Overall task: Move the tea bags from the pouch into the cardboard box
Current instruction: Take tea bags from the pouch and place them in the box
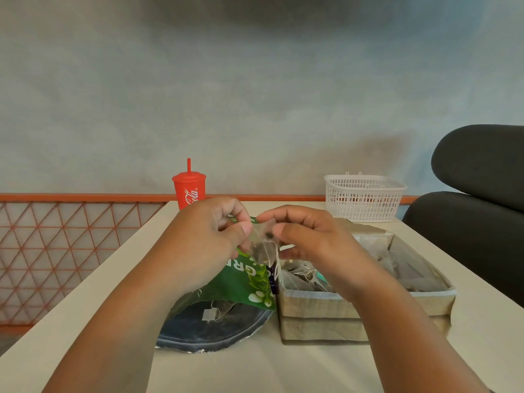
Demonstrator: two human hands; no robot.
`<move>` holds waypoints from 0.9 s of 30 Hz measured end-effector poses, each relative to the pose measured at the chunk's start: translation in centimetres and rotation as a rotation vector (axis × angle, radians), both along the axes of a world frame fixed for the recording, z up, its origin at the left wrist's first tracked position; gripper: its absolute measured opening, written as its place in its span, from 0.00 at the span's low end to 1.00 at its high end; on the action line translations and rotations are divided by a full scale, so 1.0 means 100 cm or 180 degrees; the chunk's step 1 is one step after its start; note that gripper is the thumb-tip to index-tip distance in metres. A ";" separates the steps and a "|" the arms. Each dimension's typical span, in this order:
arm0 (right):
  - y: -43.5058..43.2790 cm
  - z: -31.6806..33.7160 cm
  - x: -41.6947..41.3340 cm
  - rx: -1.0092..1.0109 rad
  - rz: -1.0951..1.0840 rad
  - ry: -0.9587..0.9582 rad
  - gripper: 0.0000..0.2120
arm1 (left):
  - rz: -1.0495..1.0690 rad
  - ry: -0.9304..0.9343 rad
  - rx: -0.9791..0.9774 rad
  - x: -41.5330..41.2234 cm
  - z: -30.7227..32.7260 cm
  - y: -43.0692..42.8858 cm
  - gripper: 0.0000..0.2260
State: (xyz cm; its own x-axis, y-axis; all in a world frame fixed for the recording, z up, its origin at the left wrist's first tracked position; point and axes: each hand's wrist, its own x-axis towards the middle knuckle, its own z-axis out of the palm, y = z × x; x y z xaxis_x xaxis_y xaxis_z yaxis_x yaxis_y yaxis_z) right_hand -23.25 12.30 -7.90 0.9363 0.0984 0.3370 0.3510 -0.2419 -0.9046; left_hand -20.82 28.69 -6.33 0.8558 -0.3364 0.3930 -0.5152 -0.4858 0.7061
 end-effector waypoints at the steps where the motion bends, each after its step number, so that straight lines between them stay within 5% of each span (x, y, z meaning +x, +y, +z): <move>1: 0.000 0.000 0.000 -0.0075 -0.0088 -0.0050 0.07 | -0.0016 -0.0010 -0.0029 0.000 0.000 -0.001 0.09; 8: -0.007 0.000 0.003 -0.0324 -0.0667 -0.0372 0.07 | -0.0073 -0.0027 -0.0138 0.001 -0.005 -0.007 0.08; 13: -0.027 0.005 -0.001 -0.0457 -0.1252 -0.0412 0.08 | 0.0004 0.0015 0.0414 0.007 -0.009 -0.004 0.04; 20: -0.076 0.007 -0.005 -0.1090 -0.2294 -0.0389 0.09 | 0.0085 0.0403 0.2323 0.026 -0.027 0.008 0.44; 27: -0.125 -0.005 -0.007 -0.1392 -0.3100 -0.0195 0.04 | 0.0300 0.0434 0.2723 0.036 -0.041 0.003 0.46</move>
State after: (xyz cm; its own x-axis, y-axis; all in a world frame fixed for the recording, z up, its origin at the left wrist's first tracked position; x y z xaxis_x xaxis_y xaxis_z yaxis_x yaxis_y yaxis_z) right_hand -24.00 -0.20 -8.40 0.6595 -0.5590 0.5026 -0.1265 -0.7416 -0.6588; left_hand -17.26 29.03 -10.47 0.9161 -0.3949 -0.0701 -0.3838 -0.9139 0.1320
